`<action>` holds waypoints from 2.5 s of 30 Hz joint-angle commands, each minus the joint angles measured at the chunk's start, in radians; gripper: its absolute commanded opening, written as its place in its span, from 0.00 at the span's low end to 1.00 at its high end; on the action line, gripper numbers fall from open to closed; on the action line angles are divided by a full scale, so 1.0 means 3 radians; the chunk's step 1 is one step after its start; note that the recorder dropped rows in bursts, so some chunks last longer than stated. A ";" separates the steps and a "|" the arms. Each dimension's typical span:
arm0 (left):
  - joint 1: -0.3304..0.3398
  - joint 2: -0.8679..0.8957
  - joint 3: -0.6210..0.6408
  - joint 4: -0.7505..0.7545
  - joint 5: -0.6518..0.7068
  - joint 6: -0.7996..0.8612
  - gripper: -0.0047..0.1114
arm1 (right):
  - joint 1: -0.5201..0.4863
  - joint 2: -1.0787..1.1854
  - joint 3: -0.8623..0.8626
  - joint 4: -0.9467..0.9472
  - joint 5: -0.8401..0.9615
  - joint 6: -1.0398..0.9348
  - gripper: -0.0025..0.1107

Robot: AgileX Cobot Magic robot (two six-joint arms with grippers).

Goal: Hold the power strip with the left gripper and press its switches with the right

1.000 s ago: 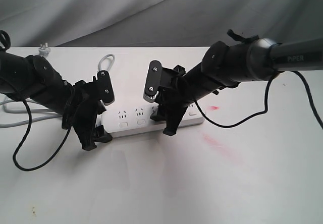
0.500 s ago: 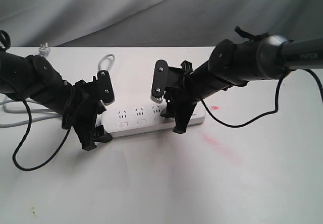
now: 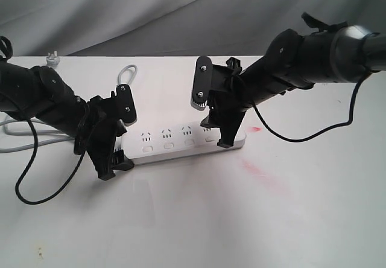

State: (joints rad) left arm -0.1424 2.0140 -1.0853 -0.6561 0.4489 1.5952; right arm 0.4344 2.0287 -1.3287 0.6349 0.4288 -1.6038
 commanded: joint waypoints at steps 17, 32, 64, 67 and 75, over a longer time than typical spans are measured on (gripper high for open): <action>0.0007 0.0004 -0.0008 0.0037 -0.0052 0.0017 0.60 | -0.0013 0.0229 0.0021 -0.0004 0.0091 -0.0012 0.43; 0.0007 0.0004 -0.0008 0.0037 -0.0052 0.0015 0.60 | -0.0115 0.0305 0.0021 -0.0011 0.0091 -0.0012 0.43; 0.0007 0.0004 -0.0008 0.0037 -0.0052 0.0018 0.60 | -0.0014 0.0504 0.0021 -0.0022 0.0292 -0.0012 0.43; 0.0007 0.0004 -0.0008 0.0037 -0.0052 0.0018 0.60 | -0.0020 0.0513 0.0062 -0.0022 0.0249 -0.0012 0.43; 0.0007 0.0004 -0.0008 0.0037 -0.0052 0.0007 0.60 | -0.0046 0.0513 0.0292 -0.0037 0.0061 -0.0019 0.43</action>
State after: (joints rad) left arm -0.1424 2.0140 -1.0853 -0.6561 0.4507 1.5952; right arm 0.4296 2.1291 -1.2975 0.7004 0.3940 -1.5953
